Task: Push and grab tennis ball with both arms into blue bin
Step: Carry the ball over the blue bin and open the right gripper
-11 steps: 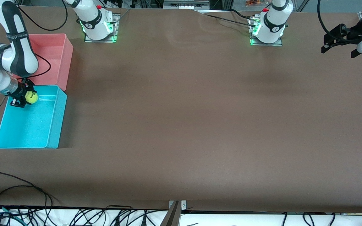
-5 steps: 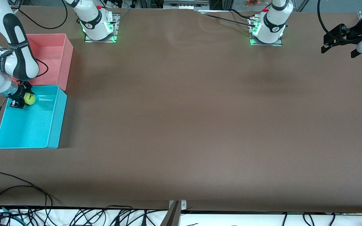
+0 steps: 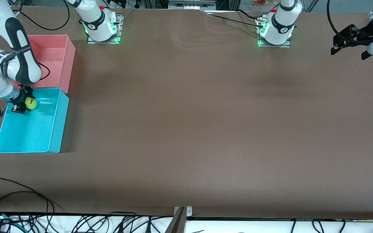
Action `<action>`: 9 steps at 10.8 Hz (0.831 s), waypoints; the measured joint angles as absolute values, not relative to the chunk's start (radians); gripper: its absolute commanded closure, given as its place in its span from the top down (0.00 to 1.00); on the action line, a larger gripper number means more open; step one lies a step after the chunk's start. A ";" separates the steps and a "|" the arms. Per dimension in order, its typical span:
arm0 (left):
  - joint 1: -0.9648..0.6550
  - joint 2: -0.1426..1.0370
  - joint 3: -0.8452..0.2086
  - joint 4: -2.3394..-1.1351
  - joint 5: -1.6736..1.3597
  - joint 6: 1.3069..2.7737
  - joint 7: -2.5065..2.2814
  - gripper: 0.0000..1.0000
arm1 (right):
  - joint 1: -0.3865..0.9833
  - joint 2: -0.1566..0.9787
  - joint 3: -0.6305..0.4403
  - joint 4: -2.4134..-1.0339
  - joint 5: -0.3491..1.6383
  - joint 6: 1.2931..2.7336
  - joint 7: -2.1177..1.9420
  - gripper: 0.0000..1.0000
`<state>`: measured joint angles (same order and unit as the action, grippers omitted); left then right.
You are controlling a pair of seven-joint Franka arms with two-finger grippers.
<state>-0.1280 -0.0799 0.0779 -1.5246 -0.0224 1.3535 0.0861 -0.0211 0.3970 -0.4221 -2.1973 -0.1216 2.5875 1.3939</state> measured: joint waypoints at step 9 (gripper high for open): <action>-0.135 -0.080 0.062 -1.525 -0.022 1.351 0.086 1.00 | -0.011 0.422 -0.408 -2.057 -0.122 2.442 1.390 1.00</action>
<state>-0.1351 -0.0799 0.0623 -1.5246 -0.0224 1.3513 0.0860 -0.0110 0.4220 -0.4084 -2.0572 -0.1215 2.4416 1.3902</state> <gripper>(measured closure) 0.000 0.000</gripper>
